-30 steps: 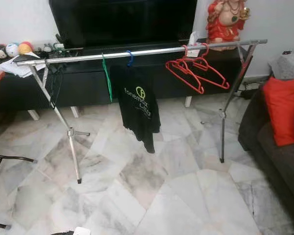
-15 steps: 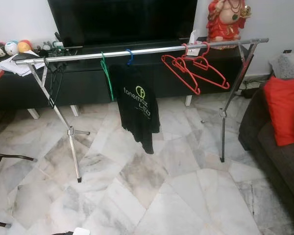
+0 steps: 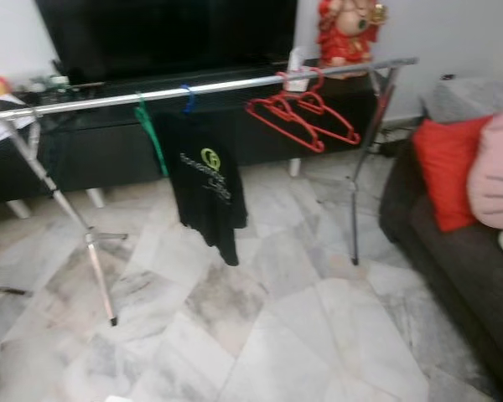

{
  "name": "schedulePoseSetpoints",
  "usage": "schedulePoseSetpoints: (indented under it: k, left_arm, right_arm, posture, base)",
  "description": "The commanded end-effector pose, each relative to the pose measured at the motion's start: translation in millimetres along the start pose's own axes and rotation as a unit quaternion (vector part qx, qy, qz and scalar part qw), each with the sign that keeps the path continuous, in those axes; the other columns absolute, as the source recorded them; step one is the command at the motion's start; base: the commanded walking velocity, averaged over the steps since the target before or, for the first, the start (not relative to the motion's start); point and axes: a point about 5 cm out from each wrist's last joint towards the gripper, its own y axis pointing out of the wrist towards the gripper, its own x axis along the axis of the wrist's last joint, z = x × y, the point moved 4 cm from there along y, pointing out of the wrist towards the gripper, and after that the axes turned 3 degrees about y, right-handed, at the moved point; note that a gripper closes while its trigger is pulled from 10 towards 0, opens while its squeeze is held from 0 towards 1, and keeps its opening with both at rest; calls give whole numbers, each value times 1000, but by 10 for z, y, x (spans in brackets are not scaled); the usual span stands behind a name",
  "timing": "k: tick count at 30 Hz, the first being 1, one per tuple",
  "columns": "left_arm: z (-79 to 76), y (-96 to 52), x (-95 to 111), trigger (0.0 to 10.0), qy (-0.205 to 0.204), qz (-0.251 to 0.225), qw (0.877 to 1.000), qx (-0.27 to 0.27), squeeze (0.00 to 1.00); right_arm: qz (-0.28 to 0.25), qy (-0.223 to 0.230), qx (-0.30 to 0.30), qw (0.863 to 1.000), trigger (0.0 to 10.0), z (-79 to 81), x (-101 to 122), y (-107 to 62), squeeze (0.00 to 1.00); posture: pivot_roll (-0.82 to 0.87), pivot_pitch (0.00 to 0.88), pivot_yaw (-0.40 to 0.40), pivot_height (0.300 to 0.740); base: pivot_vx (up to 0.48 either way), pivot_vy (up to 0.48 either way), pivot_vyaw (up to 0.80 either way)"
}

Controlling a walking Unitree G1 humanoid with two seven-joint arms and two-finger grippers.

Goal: Hang hanger

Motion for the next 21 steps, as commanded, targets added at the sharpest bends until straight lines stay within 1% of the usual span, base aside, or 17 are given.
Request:
schedulePoseSetpoints:
  k: [1,2,4,5,8,11,13,14,16,18,19,20,21]
  left_arm:
    - [140,-23,-100,10000,-8,10,1000,8,0]
    - [273,-45,-138,10000,-16,11,1000,16,0]
    - [351,-59,-157,10000,-19,12,1000,20,0]
    - [389,-68,-172,10000,-16,14,1000,21,0]
    - [399,-71,-192,10000,0,21,1000,20,0]
    - [326,-58,-182,10000,13,23,1000,13,0]
    - [221,-41,-171,10000,25,23,999,9,0]
    - [171,-34,-168,10000,25,23,999,7,0]
    - [144,-31,-170,10000,19,23,1000,6,0]
    - [98,-26,-165,10000,8,23,1000,4,0]
    - [74,-22,-158,10000,8,23,1000,3,0]
    - [2,-12,-126,10000,15,20,1000,-2,0]
    - [-18,-9,-116,10000,18,20,1000,-4,0]
  right_arm:
    - [4,1,-2,1000,10000,-18,-24,-6,0]
    - [4,-4,2,1000,10000,-12,-20,-6,0]
    - [4,-5,3,1000,10000,-11,-18,-5,0]
    - [6,-15,4,1000,10000,-13,-20,-6,0]
    - [8,-17,4,1000,10000,-20,-28,-9,0]
    - [9,-14,5,1000,10000,-25,-31,-10,0]
    - [7,-13,5,1000,10000,-26,-22,-9,0]
    - [7,-11,5,1000,10000,-28,-21,-9,0]
    - [7,-11,5,1000,10000,-28,-23,-9,0]
    - [7,-13,1,1000,10000,-39,-17,-9,0]
    - [7,-13,-1,1000,10000,-44,-12,-8,0]
    - [5,-13,-2,1000,10000,-45,-1,-6,0]
    - [5,-13,-1,1000,10000,-44,2,-5,0]
  posture:
    - [-116,0,22,740]
    - [-115,0,20,740]
    - [-115,0,20,740]
    - [-117,0,22,740]
    - [-116,0,21,740]
    - [-113,0,16,740]
    - [-109,0,14,740]
    - [-109,0,14,740]
    - [-109,0,14,740]
    - [-106,0,10,740]
    - [-105,0,8,740]
    - [-104,0,6,740]
    - [-104,0,6,740]
  base:
    - [0,0,-775]
    - [0,0,-775]
    - [0,0,-775]
    - [0,0,-638]
    - [0,0,-560]
    - [0,0,-756]
    - [0,-353,-756]
    - [0,-386,-756]
    - [0,-384,-756]
    - [0,0,-756]
    - [0,0,-756]
    - [0,0,-750]
    - [0,0,-750]
